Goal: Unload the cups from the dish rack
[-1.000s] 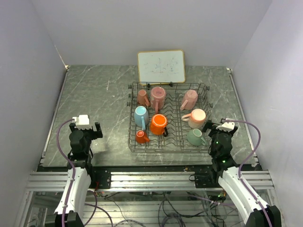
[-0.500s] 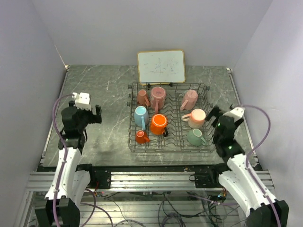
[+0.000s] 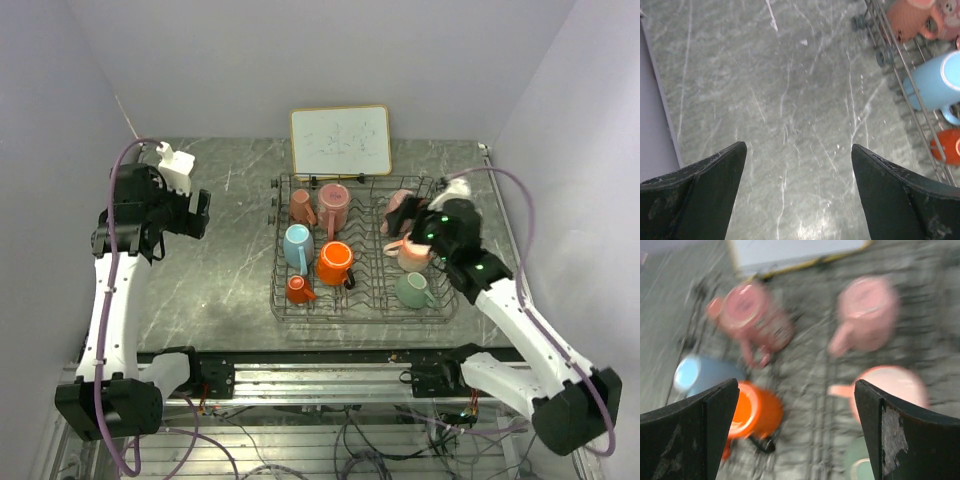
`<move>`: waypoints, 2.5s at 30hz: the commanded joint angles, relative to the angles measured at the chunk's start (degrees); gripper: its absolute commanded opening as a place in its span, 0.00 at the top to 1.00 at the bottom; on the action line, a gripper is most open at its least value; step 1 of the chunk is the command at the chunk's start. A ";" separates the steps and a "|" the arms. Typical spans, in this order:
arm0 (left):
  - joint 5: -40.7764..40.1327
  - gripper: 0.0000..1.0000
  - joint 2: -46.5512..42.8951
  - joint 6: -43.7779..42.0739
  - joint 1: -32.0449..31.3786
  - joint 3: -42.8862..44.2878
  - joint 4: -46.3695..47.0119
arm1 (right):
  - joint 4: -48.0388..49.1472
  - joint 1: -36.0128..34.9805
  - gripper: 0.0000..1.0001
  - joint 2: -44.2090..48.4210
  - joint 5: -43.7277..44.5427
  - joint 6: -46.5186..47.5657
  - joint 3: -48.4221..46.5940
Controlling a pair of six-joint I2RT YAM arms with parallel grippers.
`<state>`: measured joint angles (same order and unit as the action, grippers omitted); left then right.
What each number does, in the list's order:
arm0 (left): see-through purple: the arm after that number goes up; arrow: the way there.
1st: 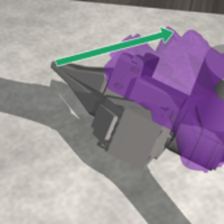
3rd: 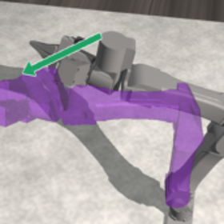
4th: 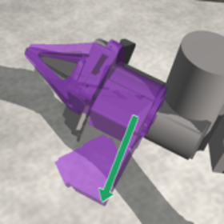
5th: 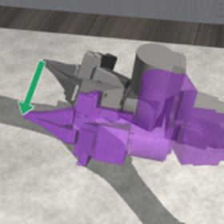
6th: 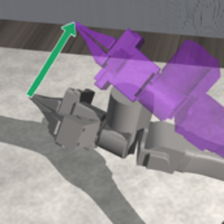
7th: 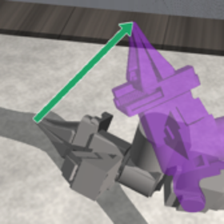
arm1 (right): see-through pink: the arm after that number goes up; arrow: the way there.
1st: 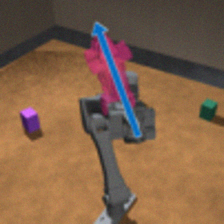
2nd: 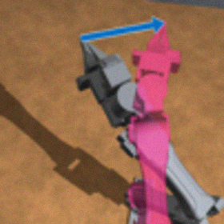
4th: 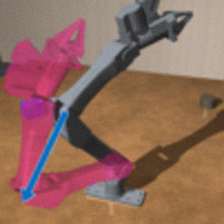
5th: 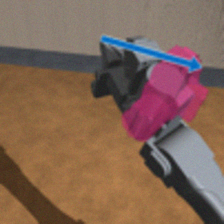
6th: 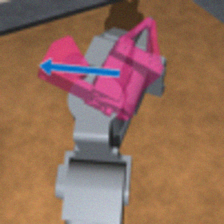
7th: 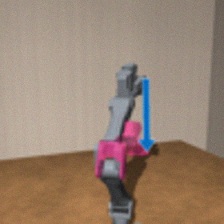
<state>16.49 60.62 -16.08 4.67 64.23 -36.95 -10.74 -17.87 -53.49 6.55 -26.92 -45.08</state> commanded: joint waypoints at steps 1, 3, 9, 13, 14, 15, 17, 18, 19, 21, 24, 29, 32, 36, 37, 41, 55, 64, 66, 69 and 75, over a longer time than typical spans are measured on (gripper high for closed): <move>2.29 0.03 0.64 -3.38 -0.17 3.84 -12.30 | -2.10 -17.35 0.00 -5.58 3.25 6.51 -3.04; 3.62 0.03 0.60 -3.15 -0.15 4.90 -13.05 | -3.38 -24.56 0.00 -9.13 9.07 6.54 -4.18; 2.89 0.03 0.04 -2.74 -0.18 6.86 -13.88 | -1.21 -37.08 0.06 -17.43 15.72 6.11 -5.65; 1.56 0.03 -0.32 -2.91 -0.18 7.18 -14.08 | -1.43 -44.37 0.24 -25.35 19.74 9.27 -9.23; 1.33 0.03 -0.26 -2.84 -0.14 7.22 -14.32 | -1.20 -45.52 0.27 -27.17 20.15 9.77 -9.87; 1.32 0.04 -0.23 -2.86 -0.16 7.22 -14.68 | -0.95 -46.22 0.29 -28.69 20.07 10.00 -10.36; 0.64 0.04 -0.07 -2.54 -0.18 7.24 -15.36 | 0.19 -46.84 0.34 -31.01 18.83 10.24 -10.66; 0.13 0.04 -0.06 -2.37 -0.18 7.19 -15.42 | 0.88 -46.96 0.36 -31.93 18.10 10.33 -10.67; -0.25 0.04 -0.17 -2.42 -0.18 7.03 -15.33 | 1.42 -47.01 0.39 -32.65 17.58 10.36 -10.65; -0.65 0.05 -0.79 -2.63 -0.18 6.61 -14.95 | 2.14 -47.11 0.43 -34.12 16.57 10.53 -10.94; -0.33 0.04 -1.74 -2.92 -0.18 6.35 -14.50 | 2.62 -47.09 0.45 -36.52 14.82 11.08 -11.50; -0.08 0.04 -1.84 -2.63 -0.14 7.45 -15.16 | 4.33 -47.09 0.48 -39.67 13.08 11.09 -11.14; 0.19 0.04 -1.77 -2.45 -0.18 8.10 -15.84 | 5.09 -47.04 0.48 -41.61 12.71 11.40 -11.05; 1.40 0.05 -3.07 -1.65 -0.11 7.06 -15.09 | 4.93 -46.89 0.50 -44.46 12.75 11.99 -11.90; 1.84 0.05 -3.52 -1.53 -0.16 6.70 -14.75 | 4.94 -46.74 0.51 -45.01 12.40 12.18 -11.93; 2.79 0.04 -4.25 -1.19 -0.18 6.42 -14.02 | 5.03 -46.13 0.58 -46.40 11.01 12.34 -11.94; 5.97 0.05 -6.53 -3.15 -0.12 3.73 -13.66 | 4.27 -46.07 0.97 -40.33 7.28 13.47 -11.80; 16.00 0.04 -14.77 -9.51 -0.18 -2.85 -11.32 | 1.26 -45.89 1.00 -30.16 3.61 11.37 -15.04; 21.39 0.03 -17.17 -13.26 -0.18 -4.41 -12.67 | 0.56 -45.50 1.00 -28.86 0.36 10.01 -16.79; 28.86 0.05 -21.48 -18.90 -0.18 -6.98 -14.53 | -0.23 -44.30 1.00 -27.72 -6.60 6.12 -20.68; 34.35 0.09 -27.78 -24.51 -0.13 -8.83 -14.07 | 2.62 -40.46 1.00 -26.69 -23.83 -2.21 -25.99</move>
<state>43.20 35.24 -34.68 4.67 55.81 -51.44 -11.31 -60.45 -82.19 -4.14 -22.46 -68.45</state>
